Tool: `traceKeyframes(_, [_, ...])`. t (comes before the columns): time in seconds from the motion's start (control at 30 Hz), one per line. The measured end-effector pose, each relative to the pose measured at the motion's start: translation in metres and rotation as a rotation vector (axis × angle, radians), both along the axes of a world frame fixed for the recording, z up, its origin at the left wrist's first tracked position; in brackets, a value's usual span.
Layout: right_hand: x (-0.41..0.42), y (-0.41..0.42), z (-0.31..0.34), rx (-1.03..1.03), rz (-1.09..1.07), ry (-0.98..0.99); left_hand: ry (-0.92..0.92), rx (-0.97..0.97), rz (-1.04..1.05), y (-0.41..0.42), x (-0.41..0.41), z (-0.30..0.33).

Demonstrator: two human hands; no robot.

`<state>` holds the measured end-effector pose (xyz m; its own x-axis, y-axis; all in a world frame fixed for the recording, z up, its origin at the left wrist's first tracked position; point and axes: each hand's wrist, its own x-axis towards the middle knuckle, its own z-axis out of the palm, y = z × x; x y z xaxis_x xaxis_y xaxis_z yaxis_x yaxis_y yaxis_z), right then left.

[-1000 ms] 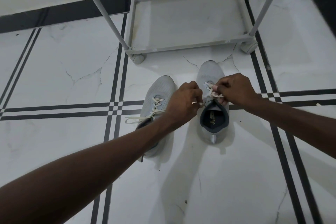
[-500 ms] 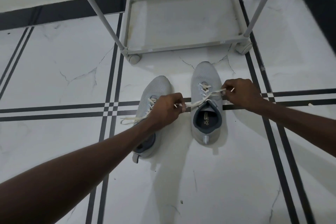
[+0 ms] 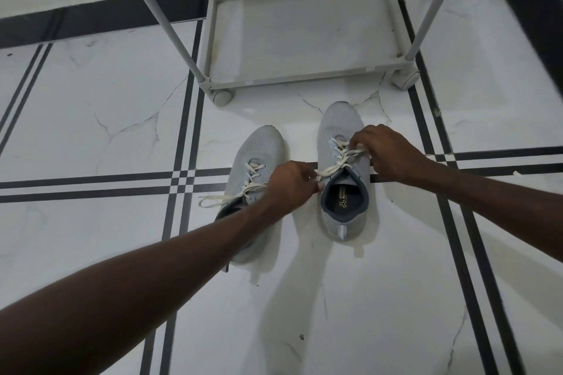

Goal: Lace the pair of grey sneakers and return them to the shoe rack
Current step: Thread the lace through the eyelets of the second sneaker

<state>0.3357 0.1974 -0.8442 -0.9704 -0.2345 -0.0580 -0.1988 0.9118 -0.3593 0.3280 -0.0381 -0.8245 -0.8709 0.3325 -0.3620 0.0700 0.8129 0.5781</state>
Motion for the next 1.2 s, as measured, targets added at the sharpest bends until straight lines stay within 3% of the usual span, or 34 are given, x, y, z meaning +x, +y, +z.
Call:
traceKeyframes(0.2, [-0.012, -0.003, 0.004, -0.085, -0.014, -0.036, -0.042, 0.001, 0.066, 0.004, -0.001, -0.002])
traceKeyframes(0.43, [-0.008, 0.0, 0.011, -0.104, -0.016, -0.113, -0.06, 0.026, -0.076, 0.005, -0.008, 0.001])
traceKeyframes(0.57, [-0.011, 0.001, 0.014, 0.037, -0.01, -0.034, 0.255, -0.164, -0.376, -0.002, -0.017, -0.002])
traceKeyframes(0.67, [-0.006, 0.003, 0.012, 0.238, 0.14, 0.05, 0.363, -0.284, -0.52, -0.004, -0.015, 0.002])
traceKeyframes(0.77, [-0.001, 0.013, 0.007, 0.307, 0.195, 0.065, 0.43, -0.405, -0.625, -0.006, -0.013, 0.011])
traceKeyframes(0.97, [-0.003, 0.019, 0.001, 0.36, 0.144, 0.013, 0.343, -0.4, -0.714, -0.015, -0.013, 0.016])
traceKeyframes(1.2, [0.009, 0.024, -0.001, 0.412, 0.27, 0.114, 0.283, -0.39, -0.724, -0.017, -0.005, 0.021])
